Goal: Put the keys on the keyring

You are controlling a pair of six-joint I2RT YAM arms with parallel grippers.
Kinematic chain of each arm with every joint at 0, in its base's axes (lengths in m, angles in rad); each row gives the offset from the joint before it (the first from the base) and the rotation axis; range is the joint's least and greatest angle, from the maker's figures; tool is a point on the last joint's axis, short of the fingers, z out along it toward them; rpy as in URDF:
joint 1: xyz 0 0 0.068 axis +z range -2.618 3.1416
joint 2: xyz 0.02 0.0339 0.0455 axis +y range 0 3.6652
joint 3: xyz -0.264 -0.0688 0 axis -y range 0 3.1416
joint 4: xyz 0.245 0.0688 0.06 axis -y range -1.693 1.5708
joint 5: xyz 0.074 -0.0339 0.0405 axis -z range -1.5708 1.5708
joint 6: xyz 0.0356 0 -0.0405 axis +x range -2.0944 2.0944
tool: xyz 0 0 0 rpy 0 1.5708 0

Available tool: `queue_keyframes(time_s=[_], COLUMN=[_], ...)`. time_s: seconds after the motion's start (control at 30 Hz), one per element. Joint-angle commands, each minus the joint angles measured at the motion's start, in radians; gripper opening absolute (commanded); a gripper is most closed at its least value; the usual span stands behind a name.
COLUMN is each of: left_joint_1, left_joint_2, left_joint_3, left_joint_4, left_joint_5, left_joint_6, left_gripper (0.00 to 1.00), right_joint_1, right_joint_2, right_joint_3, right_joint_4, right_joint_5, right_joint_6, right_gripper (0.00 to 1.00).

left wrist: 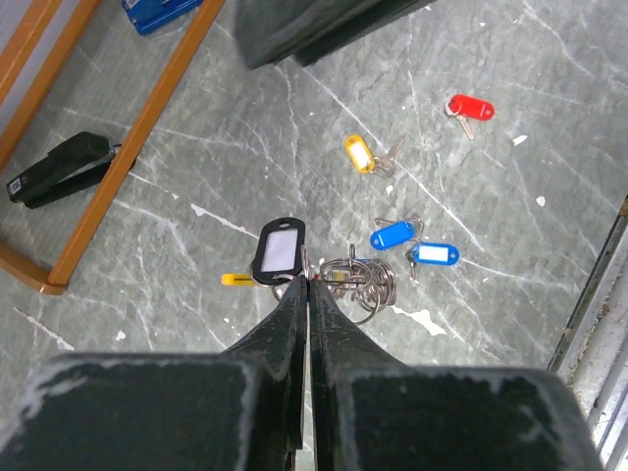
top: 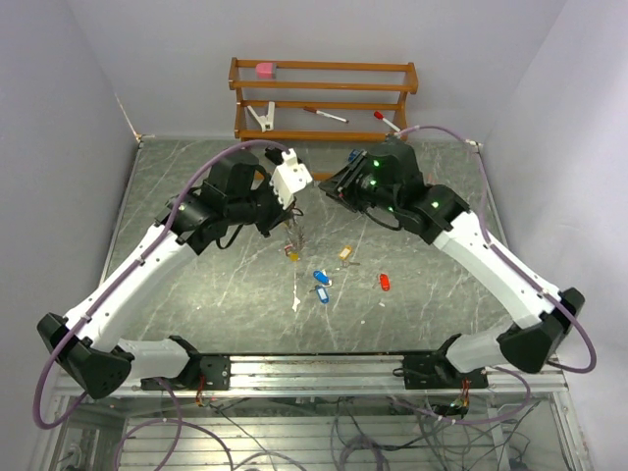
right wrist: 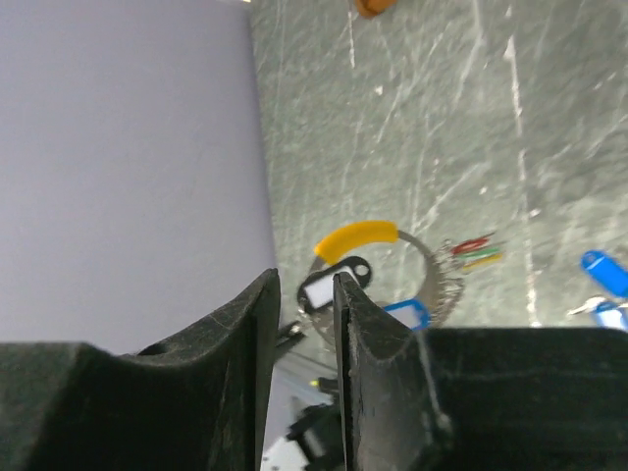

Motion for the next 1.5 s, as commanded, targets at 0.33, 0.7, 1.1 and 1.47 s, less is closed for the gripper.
queue_keyframes(time_s=[0.33,0.7,1.1,1.47], left_joint_1=[-0.004,-0.004,-0.004,-0.004], left_joint_2=[0.1,0.215,0.346,0.396], left_joint_3=[0.22,0.407,0.566,0.618], left_joint_4=[-0.27,-0.5,-0.726,-0.802], left_joint_5=[0.18,0.306,0.416,0.48], left_joint_6=[0.087,0.336,0.539,0.59], left_gripper=[0.07,0.07,0.07,0.07], right_joint_1=[-0.017,-0.027,-0.028,-0.027], right_joint_2=[-0.24,-0.189,-0.2,-0.219], right_joint_3=[-0.284,-0.207,-0.245,-0.3], right_joint_4=[0.419,0.289,0.201,0.187], right_joint_5=[-0.338,-0.629,-0.793,-0.801], right_joint_6=[-0.99,-1.237,-1.27,-1.284], right_gripper=[0.27,0.29,0.27,0.33])
